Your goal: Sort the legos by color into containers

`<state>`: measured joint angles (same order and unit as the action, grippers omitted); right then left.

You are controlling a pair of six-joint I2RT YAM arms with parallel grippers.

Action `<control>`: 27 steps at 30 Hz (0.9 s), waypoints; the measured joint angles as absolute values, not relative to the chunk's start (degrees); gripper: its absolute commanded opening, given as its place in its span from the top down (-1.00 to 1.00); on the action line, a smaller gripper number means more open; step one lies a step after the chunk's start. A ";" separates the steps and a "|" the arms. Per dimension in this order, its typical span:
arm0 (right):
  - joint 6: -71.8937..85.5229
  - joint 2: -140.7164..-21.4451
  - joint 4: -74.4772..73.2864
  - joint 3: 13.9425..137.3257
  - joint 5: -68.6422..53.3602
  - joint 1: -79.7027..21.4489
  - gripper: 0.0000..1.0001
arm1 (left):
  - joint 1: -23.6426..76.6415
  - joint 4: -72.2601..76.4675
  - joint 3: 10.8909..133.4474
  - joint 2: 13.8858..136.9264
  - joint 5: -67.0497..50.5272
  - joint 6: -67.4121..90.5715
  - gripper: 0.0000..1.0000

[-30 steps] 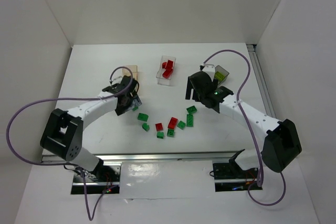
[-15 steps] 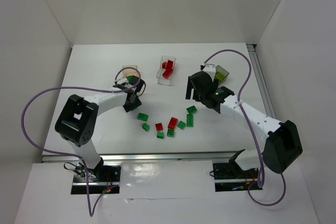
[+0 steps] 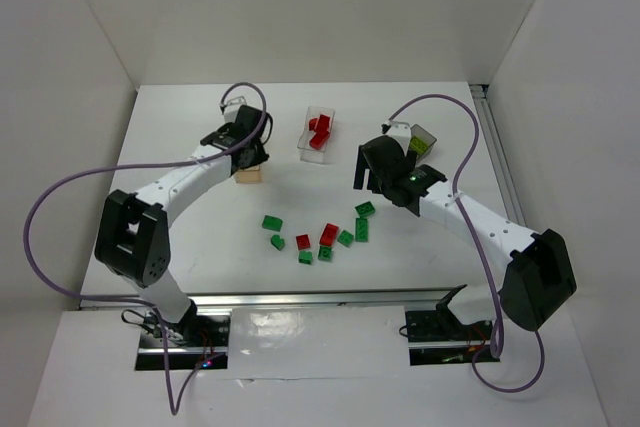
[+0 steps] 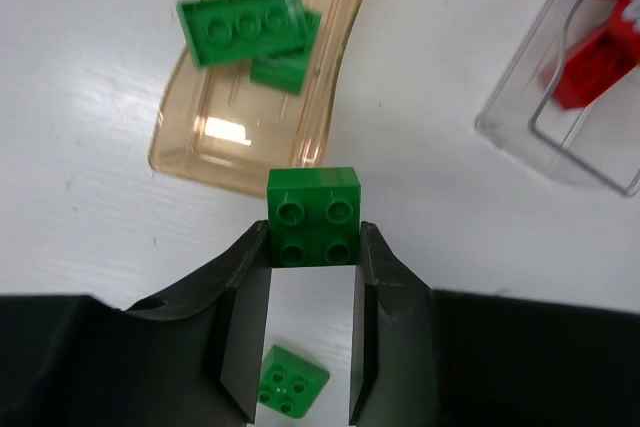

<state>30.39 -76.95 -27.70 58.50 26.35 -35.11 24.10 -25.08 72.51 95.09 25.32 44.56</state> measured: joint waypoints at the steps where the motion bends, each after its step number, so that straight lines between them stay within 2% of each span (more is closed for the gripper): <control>1: 30.39 -76.95 -27.70 58.50 26.35 -35.11 -0.77 | 23.51 -24.93 73.63 95.07 25.41 43.53 0.39; 4: 30.39 -76.95 -27.70 58.50 26.33 -35.11 -0.77 | 21.30 -24.69 76.90 95.79 25.63 41.74 0.37; 6: 30.39 -76.95 -27.73 58.50 26.35 -35.11 -0.77 | 19.92 -24.64 78.98 97.14 25.56 40.77 0.26; 7: 30.39 -76.95 -27.75 58.50 26.37 -35.11 -0.77 | 19.33 -24.64 79.99 98.10 25.54 40.51 -0.18; 10: 30.39 -76.95 -27.81 58.50 26.50 -35.11 -0.77 | 18.24 -25.28 83.31 102.06 25.34 39.38 -0.90; 13: 30.39 -76.95 -28.01 58.50 26.79 -35.11 -0.77 | 18.15 -26.98 86.06 106.00 24.95 39.05 -0.93; 15: 30.39 -76.95 -28.18 58.50 27.09 -35.11 -0.77 | 18.15 -28.12 86.32 106.87 24.40 39.07 -0.87; 18: 30.39 -76.95 -28.27 58.50 27.38 -35.11 -0.77 | 18.17 -29.67 86.06 106.02 23.83 39.11 -0.56; 21: 30.39 -76.95 -28.34 58.50 27.44 -35.11 -0.77 | 18.48 -29.45 83.07 102.26 22.76 38.33 -0.43; 23: 30.39 -76.95 -28.32 58.50 27.42 -35.11 -0.77 | 18.87 -29.50 79.79 97.97 20.97 37.43 -0.43; 27: 30.39 -76.95 -28.29 58.50 27.29 -35.11 -0.77 | 21.69 -28.73 73.95 90.98 16.05 35.77 -0.77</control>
<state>30.39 -76.95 -28.29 58.50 27.29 -35.11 21.69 -28.73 73.95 90.98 16.05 35.77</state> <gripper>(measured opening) 0.882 0.823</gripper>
